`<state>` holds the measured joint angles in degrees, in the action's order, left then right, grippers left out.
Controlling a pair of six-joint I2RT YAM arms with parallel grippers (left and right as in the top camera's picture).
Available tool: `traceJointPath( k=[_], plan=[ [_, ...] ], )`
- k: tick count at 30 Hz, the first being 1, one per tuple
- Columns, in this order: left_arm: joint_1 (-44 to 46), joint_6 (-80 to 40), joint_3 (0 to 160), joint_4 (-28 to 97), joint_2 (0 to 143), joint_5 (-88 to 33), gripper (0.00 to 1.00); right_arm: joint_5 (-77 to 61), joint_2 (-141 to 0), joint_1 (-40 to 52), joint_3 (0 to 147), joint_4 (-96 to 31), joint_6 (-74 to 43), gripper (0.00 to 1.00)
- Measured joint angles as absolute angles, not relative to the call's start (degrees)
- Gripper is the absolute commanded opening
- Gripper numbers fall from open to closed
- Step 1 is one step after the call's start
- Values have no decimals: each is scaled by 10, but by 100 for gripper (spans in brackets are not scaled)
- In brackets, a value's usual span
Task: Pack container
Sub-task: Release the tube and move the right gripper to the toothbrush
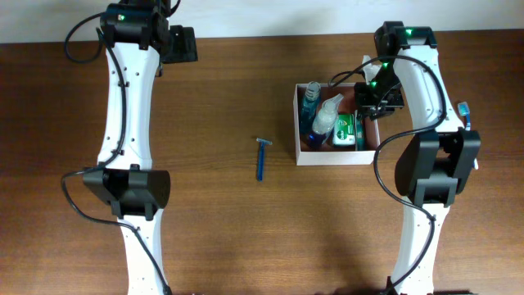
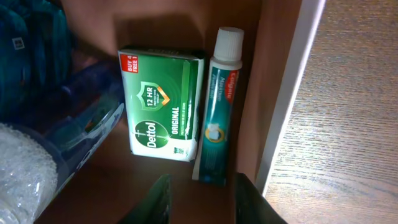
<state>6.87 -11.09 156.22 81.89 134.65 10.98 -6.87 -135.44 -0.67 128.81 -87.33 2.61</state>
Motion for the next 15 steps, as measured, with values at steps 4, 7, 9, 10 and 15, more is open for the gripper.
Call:
traceJointPath(
  k=[4,7,9,10,15],
  plan=[
    [69,-111,1562,819,1346,110,99,-69,-1357,-11,1318,-902,28,36],
    [69,-111,1562,819,1346,110,99,-67,-1361,-23,1394,-940,34,46],
    [69,-111,1562,819,1346,110,100,-57,-1361,-40,1460,-966,36,64],
    [69,-111,1562,819,1346,110,99,-50,-1360,-51,1493,-970,36,68],
    [69,-111,1562,819,1346,110,100,-25,-1346,-126,1571,-970,45,76]
  ],
)
